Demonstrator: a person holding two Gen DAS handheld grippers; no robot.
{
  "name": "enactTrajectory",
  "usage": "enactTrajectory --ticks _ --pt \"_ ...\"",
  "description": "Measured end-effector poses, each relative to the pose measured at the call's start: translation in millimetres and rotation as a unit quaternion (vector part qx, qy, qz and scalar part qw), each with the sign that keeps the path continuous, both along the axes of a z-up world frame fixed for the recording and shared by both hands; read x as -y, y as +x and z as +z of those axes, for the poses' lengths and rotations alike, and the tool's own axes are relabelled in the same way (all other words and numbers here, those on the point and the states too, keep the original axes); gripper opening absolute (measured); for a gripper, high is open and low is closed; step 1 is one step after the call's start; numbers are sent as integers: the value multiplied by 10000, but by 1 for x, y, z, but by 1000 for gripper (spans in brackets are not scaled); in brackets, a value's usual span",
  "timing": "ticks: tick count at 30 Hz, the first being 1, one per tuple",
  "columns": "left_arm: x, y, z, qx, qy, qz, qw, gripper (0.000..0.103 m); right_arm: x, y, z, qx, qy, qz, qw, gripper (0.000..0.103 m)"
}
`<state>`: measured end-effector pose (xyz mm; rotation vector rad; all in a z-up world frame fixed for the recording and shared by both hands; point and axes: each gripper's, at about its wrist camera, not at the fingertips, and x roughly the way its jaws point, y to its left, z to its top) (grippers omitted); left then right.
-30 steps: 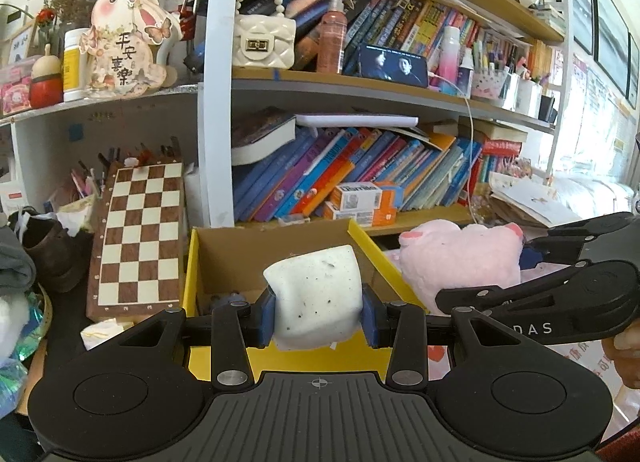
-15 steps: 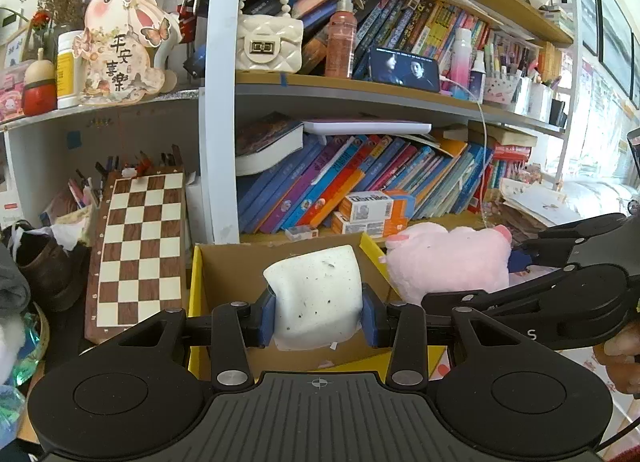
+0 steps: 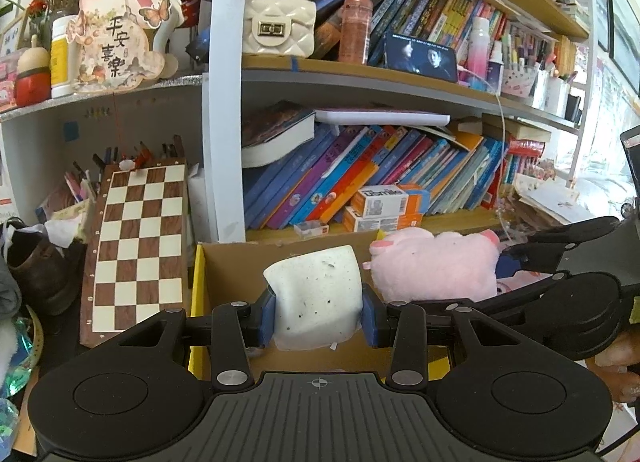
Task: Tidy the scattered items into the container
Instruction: 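Lower the pink plush pig with the right gripper while the left lowers the white block into the box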
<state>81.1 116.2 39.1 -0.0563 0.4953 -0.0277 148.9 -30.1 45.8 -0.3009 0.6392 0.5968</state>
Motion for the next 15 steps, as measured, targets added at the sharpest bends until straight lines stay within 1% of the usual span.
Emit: enactTrajectory --ticks 15 --pt "-6 29 -15 -205 2 35 9998 40 -24 29 -23 -325 -93 202 9992 57"
